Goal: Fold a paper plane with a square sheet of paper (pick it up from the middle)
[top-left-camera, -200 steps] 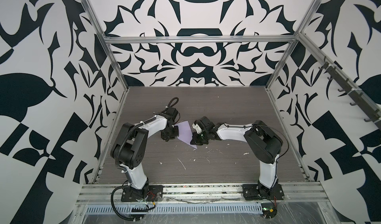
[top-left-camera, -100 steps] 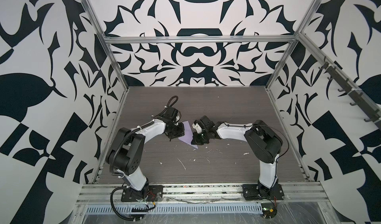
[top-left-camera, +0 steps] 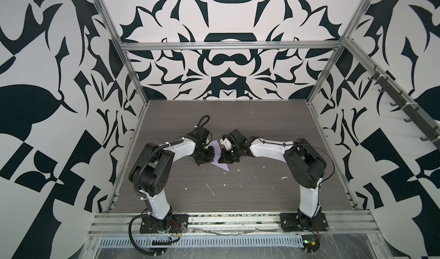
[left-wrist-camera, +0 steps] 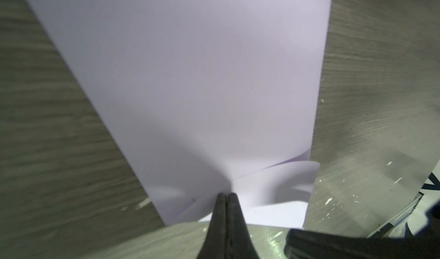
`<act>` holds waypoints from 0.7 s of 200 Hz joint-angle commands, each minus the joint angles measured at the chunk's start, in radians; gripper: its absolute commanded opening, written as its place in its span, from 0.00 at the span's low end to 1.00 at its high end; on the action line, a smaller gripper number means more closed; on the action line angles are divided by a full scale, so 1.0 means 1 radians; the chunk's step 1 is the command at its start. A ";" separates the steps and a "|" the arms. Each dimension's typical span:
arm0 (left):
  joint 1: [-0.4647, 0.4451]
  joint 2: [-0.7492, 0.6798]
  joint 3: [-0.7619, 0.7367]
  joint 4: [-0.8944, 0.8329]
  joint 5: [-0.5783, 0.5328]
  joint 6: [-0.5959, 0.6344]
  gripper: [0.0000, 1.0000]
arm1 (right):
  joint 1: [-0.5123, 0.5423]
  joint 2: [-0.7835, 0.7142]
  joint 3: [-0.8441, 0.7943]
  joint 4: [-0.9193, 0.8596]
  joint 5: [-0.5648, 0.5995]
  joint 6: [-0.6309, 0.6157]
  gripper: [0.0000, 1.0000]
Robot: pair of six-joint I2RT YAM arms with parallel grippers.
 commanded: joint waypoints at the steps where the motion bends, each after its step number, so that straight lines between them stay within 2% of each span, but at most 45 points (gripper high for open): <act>1: -0.012 0.032 0.000 -0.065 -0.046 0.011 0.00 | 0.012 0.036 0.040 -0.001 -0.017 0.022 0.00; 68: -0.014 0.046 0.001 -0.087 -0.080 0.014 0.00 | 0.015 0.053 0.021 -0.048 0.015 0.033 0.00; 140: -0.015 0.053 0.001 -0.105 -0.113 0.017 0.00 | 0.006 -0.063 -0.176 -0.069 0.054 0.035 0.00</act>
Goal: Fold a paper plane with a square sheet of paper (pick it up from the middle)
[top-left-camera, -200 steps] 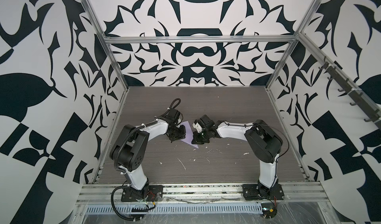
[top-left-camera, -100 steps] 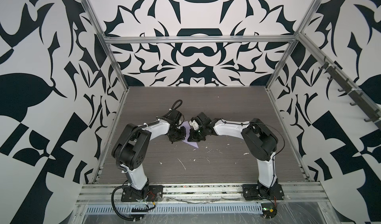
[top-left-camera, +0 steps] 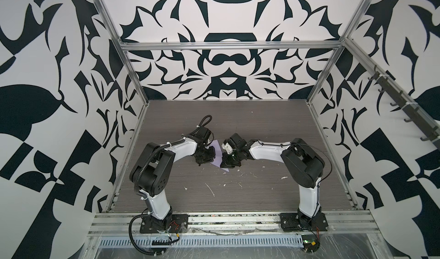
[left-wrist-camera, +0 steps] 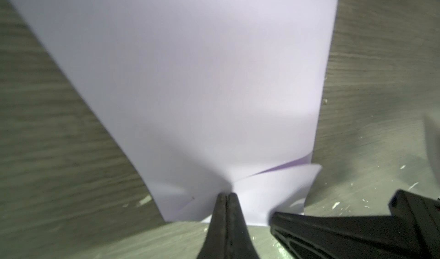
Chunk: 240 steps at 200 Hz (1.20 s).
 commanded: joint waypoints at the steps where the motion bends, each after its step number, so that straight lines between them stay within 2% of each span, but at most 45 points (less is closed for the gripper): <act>1: -0.001 0.048 -0.016 -0.082 -0.069 0.013 0.00 | -0.002 -0.050 -0.077 -0.073 0.042 0.010 0.00; 75: -0.001 0.031 0.053 -0.081 -0.030 0.021 0.00 | -0.020 -0.190 -0.201 -0.047 0.080 0.032 0.00; 95: -0.002 -0.014 0.092 -0.050 0.018 0.000 0.09 | -0.021 -0.269 -0.209 0.046 0.075 0.010 0.00; 116: 0.010 -0.088 0.088 0.016 0.045 -0.053 0.24 | -0.021 -0.311 -0.184 0.090 0.110 -0.057 0.04; 139: 0.039 -0.182 0.010 0.097 0.050 -0.137 0.37 | -0.021 -0.310 -0.151 0.121 0.164 -0.128 0.17; 167: 0.102 -0.301 -0.169 0.242 0.068 -0.254 0.52 | -0.021 -0.271 -0.101 0.138 0.208 -0.199 0.36; 180: 0.125 -0.340 -0.251 0.321 0.101 -0.309 0.60 | -0.021 -0.246 -0.080 0.146 0.206 -0.221 0.38; 211: 0.136 -0.364 -0.372 0.503 0.187 -0.337 0.67 | -0.021 -0.214 -0.052 0.132 0.221 -0.248 0.39; 240: 0.136 -0.308 -0.399 0.594 0.243 -0.292 0.62 | -0.023 -0.223 -0.078 0.175 0.236 -0.235 0.41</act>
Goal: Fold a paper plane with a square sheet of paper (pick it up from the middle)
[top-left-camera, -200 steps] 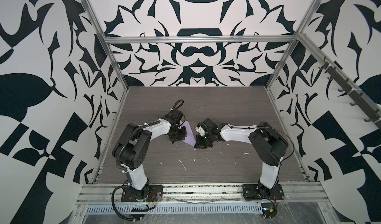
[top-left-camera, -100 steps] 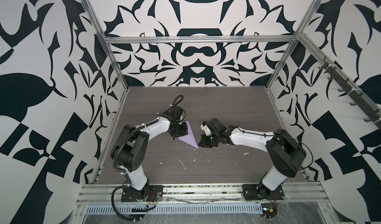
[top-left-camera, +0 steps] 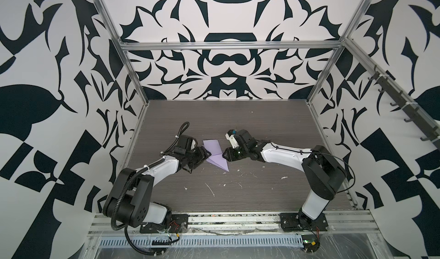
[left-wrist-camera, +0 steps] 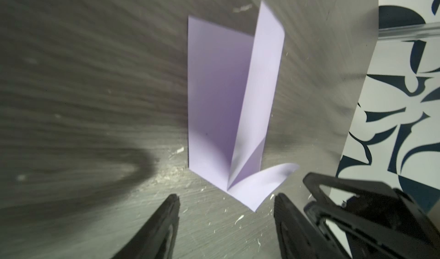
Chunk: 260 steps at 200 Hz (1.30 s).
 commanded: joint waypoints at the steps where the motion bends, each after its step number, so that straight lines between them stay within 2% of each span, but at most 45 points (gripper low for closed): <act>1: -0.002 0.036 -0.004 0.163 0.079 0.008 0.62 | -0.004 -0.026 0.006 0.054 0.032 -0.018 0.41; 35: -0.002 0.087 0.010 0.182 0.109 0.074 0.49 | -0.009 -0.061 -0.045 0.113 0.061 0.002 0.43; 66: -0.001 0.102 0.021 0.132 0.095 0.158 0.50 | -0.012 -0.098 -0.073 0.134 0.086 0.004 0.43; 107: 0.000 0.146 0.016 0.219 0.191 0.238 0.48 | -0.013 -0.126 -0.100 0.162 0.104 0.008 0.44; 146: 0.001 0.180 0.045 0.210 0.205 0.298 0.32 | -0.012 -0.141 -0.113 0.168 0.115 0.013 0.43; 183: -0.001 0.210 0.060 0.216 0.201 0.298 0.16 | -0.014 -0.165 -0.136 0.178 0.131 0.011 0.43; 203: -0.002 0.199 0.059 0.220 0.182 0.269 0.09 | -0.013 -0.183 -0.155 0.181 0.133 -0.044 0.44; 227: -0.001 0.183 0.057 0.216 0.145 0.208 0.04 | 0.018 -0.197 -0.220 0.266 0.121 -0.192 0.51; 260: -0.002 0.190 0.059 0.195 0.115 0.096 0.03 | 0.123 -0.176 -0.271 0.366 0.247 -0.408 0.50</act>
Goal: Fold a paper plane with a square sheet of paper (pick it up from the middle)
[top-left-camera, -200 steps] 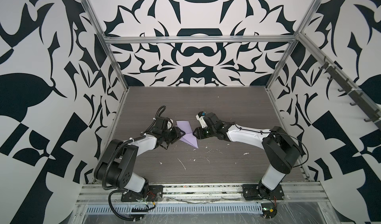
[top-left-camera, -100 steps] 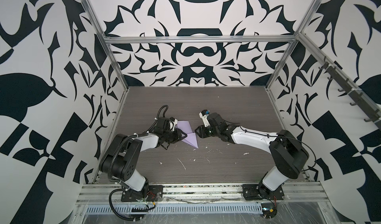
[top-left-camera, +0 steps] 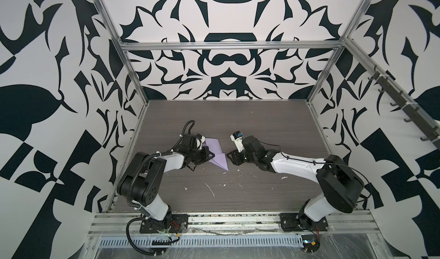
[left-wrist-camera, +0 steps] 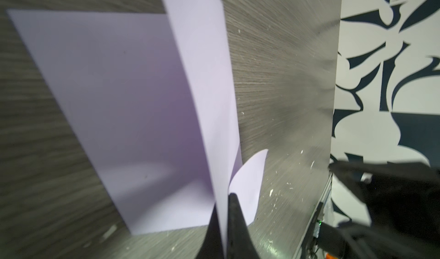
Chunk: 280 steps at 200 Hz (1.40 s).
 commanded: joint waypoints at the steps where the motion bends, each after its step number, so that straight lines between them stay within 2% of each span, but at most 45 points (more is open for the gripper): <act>1: -0.002 -0.009 0.018 -0.013 -0.034 -0.094 0.03 | 0.073 -0.001 -0.024 0.122 0.092 -0.209 0.50; 45: -0.015 -0.009 0.054 -0.102 -0.059 -0.154 0.03 | 0.154 0.111 -0.060 0.338 0.183 -0.373 0.43; 103: -0.033 -0.009 0.119 -0.236 -0.070 -0.185 0.02 | 0.175 0.260 -0.107 0.634 0.287 -0.450 0.35; 180: -0.033 -0.004 0.145 -0.279 -0.071 -0.207 0.03 | 0.188 0.339 -0.128 0.740 0.349 -0.487 0.27; 190: -0.033 -0.004 0.147 -0.279 -0.069 -0.210 0.04 | 0.190 0.343 -0.128 0.740 0.345 -0.494 0.24; 204: -0.033 -0.005 0.152 -0.283 -0.068 -0.215 0.07 | 0.191 0.347 -0.130 0.743 0.341 -0.499 0.19; 238: -0.024 -0.018 0.162 -0.300 -0.073 -0.221 0.26 | 0.192 0.350 -0.160 0.777 0.328 -0.500 0.15; 280: -0.009 -0.025 0.156 -0.302 -0.084 -0.231 0.35 | 0.192 0.350 -0.180 0.802 0.306 -0.482 0.12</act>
